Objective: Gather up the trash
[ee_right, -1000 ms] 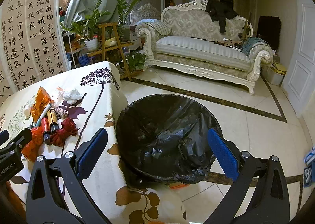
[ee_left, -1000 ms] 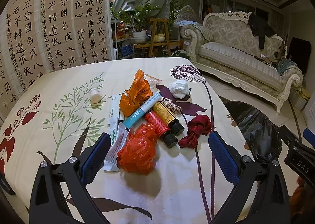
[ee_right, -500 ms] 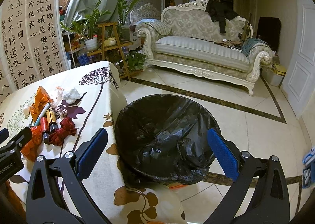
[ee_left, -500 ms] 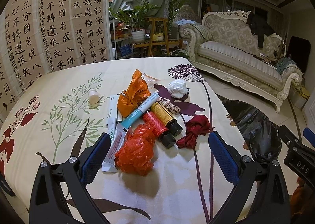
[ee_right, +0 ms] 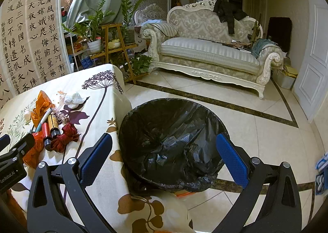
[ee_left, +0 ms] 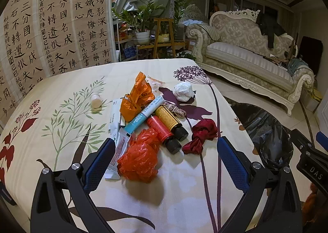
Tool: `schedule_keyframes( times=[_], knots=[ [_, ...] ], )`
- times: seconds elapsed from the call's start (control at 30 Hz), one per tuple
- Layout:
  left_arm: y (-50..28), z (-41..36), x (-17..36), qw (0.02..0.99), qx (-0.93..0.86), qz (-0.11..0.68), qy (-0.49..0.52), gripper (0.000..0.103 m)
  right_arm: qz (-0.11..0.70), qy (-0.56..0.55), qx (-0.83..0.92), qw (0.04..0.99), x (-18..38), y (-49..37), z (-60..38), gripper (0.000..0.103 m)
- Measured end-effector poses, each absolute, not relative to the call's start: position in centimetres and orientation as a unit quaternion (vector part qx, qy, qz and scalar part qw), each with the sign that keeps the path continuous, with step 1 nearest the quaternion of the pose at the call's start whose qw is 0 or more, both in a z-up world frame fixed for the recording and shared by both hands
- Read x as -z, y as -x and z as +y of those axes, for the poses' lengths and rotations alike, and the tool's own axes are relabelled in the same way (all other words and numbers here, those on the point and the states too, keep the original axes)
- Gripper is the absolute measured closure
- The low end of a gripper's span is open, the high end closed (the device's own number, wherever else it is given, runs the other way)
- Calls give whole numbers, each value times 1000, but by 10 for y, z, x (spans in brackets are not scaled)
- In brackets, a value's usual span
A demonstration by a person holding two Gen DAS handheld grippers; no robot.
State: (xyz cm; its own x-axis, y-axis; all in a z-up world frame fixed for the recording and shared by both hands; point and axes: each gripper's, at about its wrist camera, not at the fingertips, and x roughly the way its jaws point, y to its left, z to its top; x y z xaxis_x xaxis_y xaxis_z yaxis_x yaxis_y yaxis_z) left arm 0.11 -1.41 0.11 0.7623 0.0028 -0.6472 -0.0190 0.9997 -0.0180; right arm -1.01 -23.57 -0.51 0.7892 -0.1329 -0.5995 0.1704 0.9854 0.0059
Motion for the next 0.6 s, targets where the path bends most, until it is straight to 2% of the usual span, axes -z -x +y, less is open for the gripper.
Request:
schedule_keyframes(
  times=[0.6],
  knots=[
    [-3, -18, 2, 938, -2, 348, 10, 6, 315, -32, 80, 945, 4, 10, -235, 4]
  ],
)
